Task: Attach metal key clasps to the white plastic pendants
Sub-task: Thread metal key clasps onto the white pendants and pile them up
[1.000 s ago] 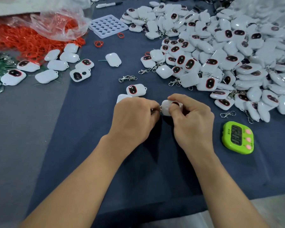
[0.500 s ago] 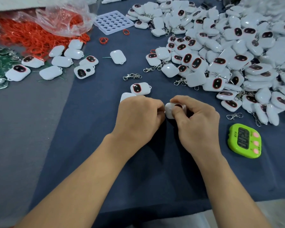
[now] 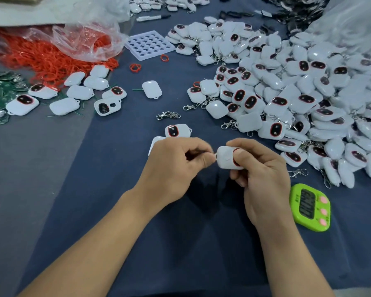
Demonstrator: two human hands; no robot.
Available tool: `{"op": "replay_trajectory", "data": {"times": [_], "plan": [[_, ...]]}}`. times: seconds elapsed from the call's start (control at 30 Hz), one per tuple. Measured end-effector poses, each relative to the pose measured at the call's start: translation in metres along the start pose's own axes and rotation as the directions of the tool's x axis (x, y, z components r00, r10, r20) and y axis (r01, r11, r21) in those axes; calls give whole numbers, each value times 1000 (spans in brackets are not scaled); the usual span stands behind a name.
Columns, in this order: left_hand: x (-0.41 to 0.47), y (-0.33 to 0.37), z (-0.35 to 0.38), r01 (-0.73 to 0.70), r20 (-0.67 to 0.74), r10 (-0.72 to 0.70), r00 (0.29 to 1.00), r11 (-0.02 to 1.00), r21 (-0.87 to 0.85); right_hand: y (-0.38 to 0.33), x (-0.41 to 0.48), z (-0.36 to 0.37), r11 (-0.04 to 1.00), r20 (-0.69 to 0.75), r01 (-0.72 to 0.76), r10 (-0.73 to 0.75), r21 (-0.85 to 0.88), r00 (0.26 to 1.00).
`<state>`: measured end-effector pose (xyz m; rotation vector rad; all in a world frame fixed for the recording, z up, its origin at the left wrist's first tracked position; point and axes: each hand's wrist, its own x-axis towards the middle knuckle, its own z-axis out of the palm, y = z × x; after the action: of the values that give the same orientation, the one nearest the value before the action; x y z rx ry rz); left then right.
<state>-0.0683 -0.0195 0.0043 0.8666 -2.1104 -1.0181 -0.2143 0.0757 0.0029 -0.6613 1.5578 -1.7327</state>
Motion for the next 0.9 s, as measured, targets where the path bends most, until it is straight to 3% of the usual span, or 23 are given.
{"op": "replay_trajectory", "data": {"times": [0.1,0.27,0.37,0.6,0.77,0.9], "plan": [[3,-5,-4,22,-10,-22,1000,1000,3,-4,9,6,999,62,-36,38,-31,997],[2,-6,-1,-112,-79,149,986,929,352,-10,22,19,999,103,-46,47,-9,994],[1,-5,-1,-63,-115,87,990,979,193,-10,22,14,997,125,-56,49,50,991],[-2,3,5,21,-1,-21,1000,995,-101,-11,21,6,980,231,-81,38,183,972],[-5,8,7,36,-98,-41,994,998,-46,-8,21,7,980,256,-59,9,190,967],[-4,7,3,-57,-136,82,987,983,176,-6,21,7,991,247,-11,-23,136,969]]}}
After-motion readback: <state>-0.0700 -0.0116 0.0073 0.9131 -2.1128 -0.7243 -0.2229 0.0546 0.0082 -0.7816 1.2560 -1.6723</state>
